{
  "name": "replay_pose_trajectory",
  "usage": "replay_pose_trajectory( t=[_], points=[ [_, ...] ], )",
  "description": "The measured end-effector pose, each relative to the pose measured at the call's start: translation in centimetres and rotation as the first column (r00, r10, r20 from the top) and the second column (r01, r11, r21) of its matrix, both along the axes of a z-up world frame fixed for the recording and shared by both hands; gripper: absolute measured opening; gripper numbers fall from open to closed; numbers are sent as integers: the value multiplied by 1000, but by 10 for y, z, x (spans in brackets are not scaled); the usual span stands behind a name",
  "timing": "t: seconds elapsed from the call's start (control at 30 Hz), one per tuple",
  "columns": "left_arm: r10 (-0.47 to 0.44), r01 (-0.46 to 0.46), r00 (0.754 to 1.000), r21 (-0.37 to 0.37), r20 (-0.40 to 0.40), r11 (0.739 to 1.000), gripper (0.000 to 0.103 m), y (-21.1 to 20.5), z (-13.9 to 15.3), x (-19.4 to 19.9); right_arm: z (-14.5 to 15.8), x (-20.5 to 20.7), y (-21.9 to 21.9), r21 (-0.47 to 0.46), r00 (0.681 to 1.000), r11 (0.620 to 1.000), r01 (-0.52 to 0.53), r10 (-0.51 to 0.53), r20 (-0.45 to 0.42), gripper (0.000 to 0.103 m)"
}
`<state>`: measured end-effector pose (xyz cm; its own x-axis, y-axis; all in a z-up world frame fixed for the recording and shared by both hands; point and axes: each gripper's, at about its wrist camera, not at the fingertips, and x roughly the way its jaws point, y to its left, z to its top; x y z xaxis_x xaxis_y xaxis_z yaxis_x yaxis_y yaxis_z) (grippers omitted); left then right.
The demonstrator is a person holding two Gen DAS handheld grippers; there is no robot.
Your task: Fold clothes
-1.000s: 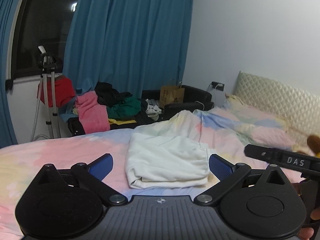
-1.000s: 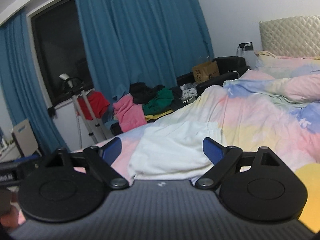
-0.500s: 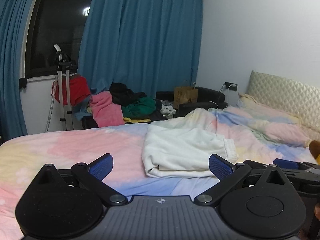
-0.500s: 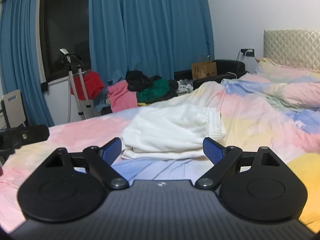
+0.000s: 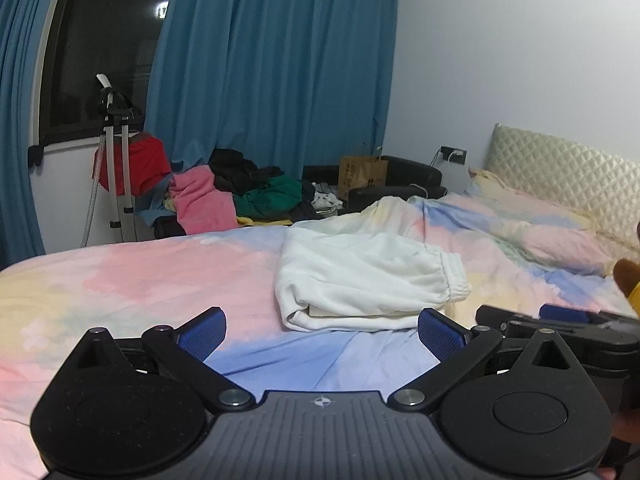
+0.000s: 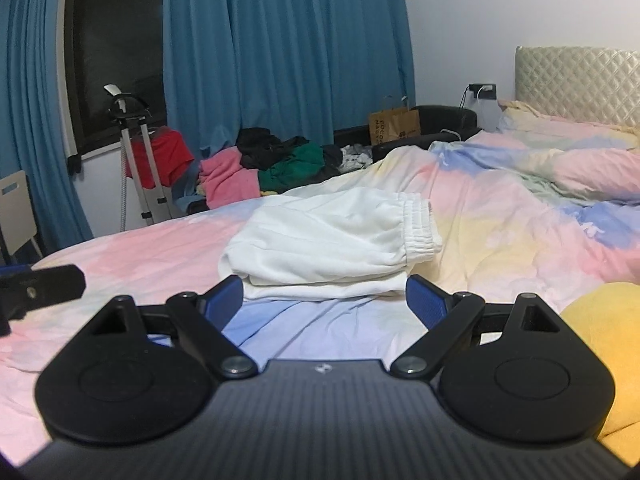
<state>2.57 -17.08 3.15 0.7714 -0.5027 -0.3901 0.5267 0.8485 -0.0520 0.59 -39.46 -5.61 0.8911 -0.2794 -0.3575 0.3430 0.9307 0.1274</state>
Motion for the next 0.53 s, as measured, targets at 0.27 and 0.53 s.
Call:
replay_pose_trajectory(
  t=[0.27,0.53],
  points=[
    [0,0,1000,11,0,1000,103,-3,-1,-3,-2,2,1,-7,1000,1000,2,-2,-13,90],
    [-21,21,1000,9,3,1000,103,-3,-2,-5,-2,0,-2,5,1000,1000,3,-3,-9,90]
  ],
)
